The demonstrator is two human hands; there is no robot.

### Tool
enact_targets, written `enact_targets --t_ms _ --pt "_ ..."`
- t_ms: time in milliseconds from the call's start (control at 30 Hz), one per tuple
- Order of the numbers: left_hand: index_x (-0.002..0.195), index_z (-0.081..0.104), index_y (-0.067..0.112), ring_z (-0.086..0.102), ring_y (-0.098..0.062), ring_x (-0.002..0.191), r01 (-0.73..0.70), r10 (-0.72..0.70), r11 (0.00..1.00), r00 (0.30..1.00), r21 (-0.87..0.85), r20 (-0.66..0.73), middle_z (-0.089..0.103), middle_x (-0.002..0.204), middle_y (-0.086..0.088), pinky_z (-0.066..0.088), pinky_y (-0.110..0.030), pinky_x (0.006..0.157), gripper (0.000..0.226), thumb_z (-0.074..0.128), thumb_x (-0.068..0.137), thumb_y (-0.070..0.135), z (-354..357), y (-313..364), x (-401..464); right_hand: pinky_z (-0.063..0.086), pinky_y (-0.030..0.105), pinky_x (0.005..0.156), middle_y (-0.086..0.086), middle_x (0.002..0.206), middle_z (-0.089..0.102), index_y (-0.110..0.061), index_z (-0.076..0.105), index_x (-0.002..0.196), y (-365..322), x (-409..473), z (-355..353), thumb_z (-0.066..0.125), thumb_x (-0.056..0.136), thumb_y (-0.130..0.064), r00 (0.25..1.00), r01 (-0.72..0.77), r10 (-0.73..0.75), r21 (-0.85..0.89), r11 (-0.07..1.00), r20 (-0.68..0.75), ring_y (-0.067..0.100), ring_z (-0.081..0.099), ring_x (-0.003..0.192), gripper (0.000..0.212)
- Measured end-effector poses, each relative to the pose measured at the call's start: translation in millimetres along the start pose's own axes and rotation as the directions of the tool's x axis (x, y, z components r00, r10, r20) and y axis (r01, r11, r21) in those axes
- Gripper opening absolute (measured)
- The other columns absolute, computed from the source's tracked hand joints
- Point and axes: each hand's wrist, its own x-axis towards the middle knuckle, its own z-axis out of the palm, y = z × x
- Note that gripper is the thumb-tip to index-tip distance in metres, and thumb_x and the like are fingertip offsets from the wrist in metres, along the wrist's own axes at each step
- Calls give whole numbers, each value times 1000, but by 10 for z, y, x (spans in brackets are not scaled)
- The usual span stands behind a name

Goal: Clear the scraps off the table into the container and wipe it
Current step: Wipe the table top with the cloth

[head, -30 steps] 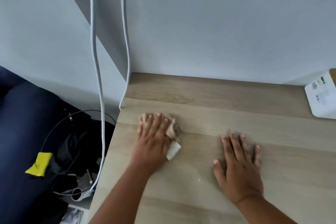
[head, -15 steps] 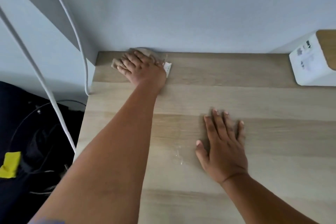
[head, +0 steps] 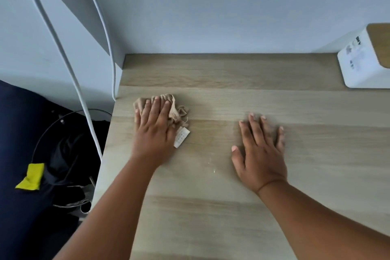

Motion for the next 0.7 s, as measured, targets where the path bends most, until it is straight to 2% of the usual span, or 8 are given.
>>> enact_targets --t_ms 67,100,200,267,400,500,600,700 --pt "164 20 26 -1 -25 160 101 -101 995 995 20 -23 10 173 -4 -1 -53 128 75 32 93 46 61 194 -23 5 65 124 5 173 15 -19 31 161 7 13 23 35 95 -52 1000 -3 3 1 1000 -9 30 6 160 74" --pt "165 18 27 -1 -27 160 106 -105 994 994 30 -14 9 173 -5 -1 -54 128 77 33 92 47 90 343 -70 4 65 124 5 173 15 -20 31 161 9 9 30 35 95 -52 1000 -6 6 5 1000 -7 30 5 160 74" --pt "161 33 22 13 -33 159 -73 74 997 997 18 -26 22 170 -11 12 -60 125 75 39 90 44 224 776 -363 4 66 124 4 173 16 -20 32 160 13 7 46 34 94 -49 1000 -12 12 22 1000 -13 30 6 160 72" --pt "159 37 19 15 -34 158 -169 170 985 985 13 -34 24 169 -12 17 -61 124 73 44 91 41 337 984 -649 3 66 124 4 173 16 -20 32 160 24 14 45 31 95 -46 1000 -10 11 29 1000 -9 29 5 160 70" --pt "161 34 19 8 -32 160 -236 236 971 972 28 -14 19 171 -11 18 -61 124 73 47 90 35 468 1143 -1233 1 65 124 2 173 15 -21 33 160 34 22 38 27 95 -41 1000 -13 13 53 999 -1 27 5 160 68" --pt "161 33 17 11 -32 159 -303 304 952 953 31 -22 19 171 -10 21 -61 123 68 46 96 33 464 936 -1678 -1 66 124 2 173 14 -21 32 160 39 20 26 25 95 -41 1000 -18 17 79 997 10 27 5 160 68" --pt "161 34 19 12 -30 159 -158 160 986 986 53 -38 19 171 -9 22 -59 124 70 50 94 33 377 530 -2045 -2 66 124 2 173 15 -21 33 160 32 24 22 23 94 -44 1000 -28 27 92 995 10 27 6 160 70" --pt "161 33 17 9 -29 160 179 -176 984 982 24 -71 19 171 -10 15 -56 127 72 38 92 38 241 26 -2388 -2 67 123 4 172 18 -21 34 159 11 23 22 26 93 -48 1000 -25 25 107 994 5 28 8 159 72"
